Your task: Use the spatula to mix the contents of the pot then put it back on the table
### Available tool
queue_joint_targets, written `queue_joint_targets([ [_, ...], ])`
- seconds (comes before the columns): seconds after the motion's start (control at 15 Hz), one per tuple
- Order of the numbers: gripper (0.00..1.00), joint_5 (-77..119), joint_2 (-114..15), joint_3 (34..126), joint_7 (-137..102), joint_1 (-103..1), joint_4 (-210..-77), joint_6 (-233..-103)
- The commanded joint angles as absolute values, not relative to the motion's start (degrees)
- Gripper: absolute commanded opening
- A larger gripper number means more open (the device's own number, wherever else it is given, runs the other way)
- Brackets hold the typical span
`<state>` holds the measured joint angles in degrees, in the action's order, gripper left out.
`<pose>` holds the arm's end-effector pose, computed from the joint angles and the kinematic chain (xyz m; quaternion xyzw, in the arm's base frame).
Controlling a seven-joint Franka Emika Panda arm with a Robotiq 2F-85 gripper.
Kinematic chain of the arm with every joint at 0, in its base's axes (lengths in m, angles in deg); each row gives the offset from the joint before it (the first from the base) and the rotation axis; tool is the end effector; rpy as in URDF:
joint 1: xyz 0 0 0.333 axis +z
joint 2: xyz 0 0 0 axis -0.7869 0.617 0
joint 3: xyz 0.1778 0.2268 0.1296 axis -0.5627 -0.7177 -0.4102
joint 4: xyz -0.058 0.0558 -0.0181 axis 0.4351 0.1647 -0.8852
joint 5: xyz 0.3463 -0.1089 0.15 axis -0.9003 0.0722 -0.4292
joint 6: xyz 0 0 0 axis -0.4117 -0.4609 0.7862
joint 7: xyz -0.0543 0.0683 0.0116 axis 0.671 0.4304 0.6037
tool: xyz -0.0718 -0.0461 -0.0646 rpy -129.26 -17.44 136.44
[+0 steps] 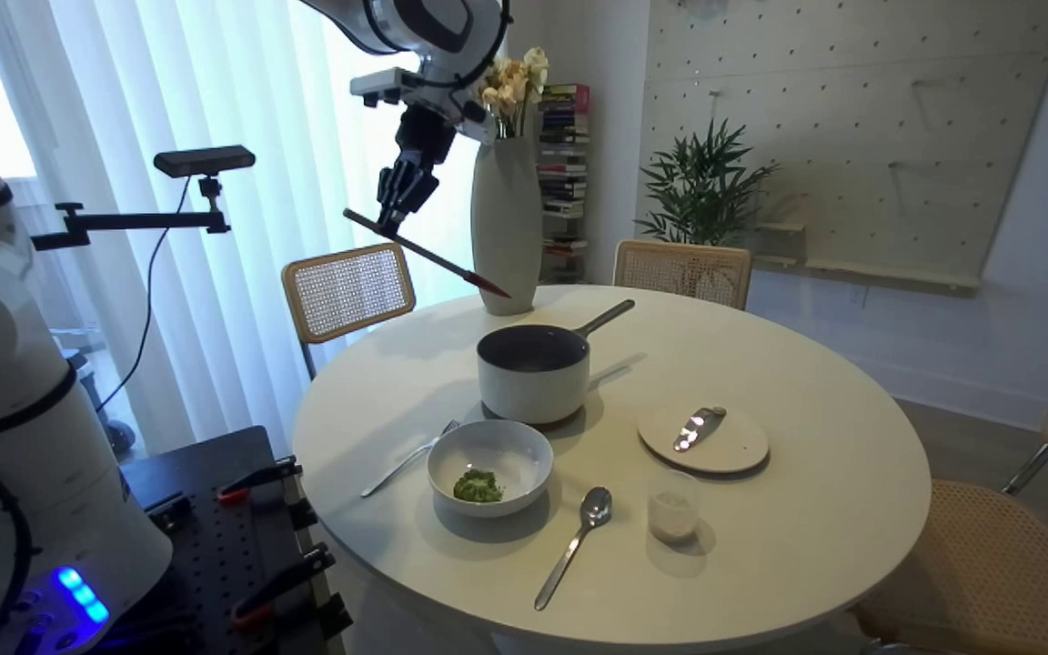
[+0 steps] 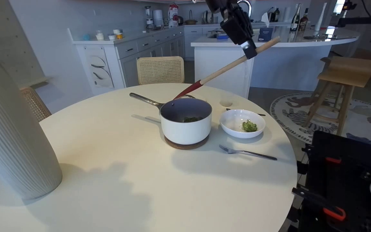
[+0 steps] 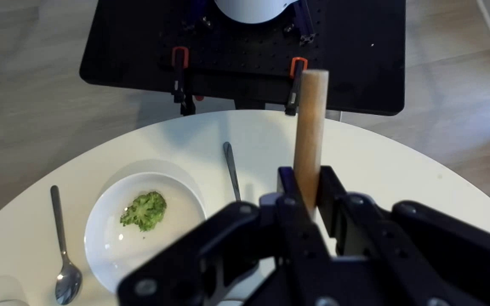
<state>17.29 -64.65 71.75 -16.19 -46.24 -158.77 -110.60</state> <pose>0.4886 0.0875 0.4628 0.9596 0.0530 -0.2753 0.0258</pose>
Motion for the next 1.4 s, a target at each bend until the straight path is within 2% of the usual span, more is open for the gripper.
queue_joint_targets([
  [0.0, 0.04, 18.1, -62.1, 71.8, -16.5, -46.8, -153.8, -105.4],
  [1.33, 0.04, 17.5, -43.7, 74.4, -16.9, -48.7, -143.3, -93.5],
])
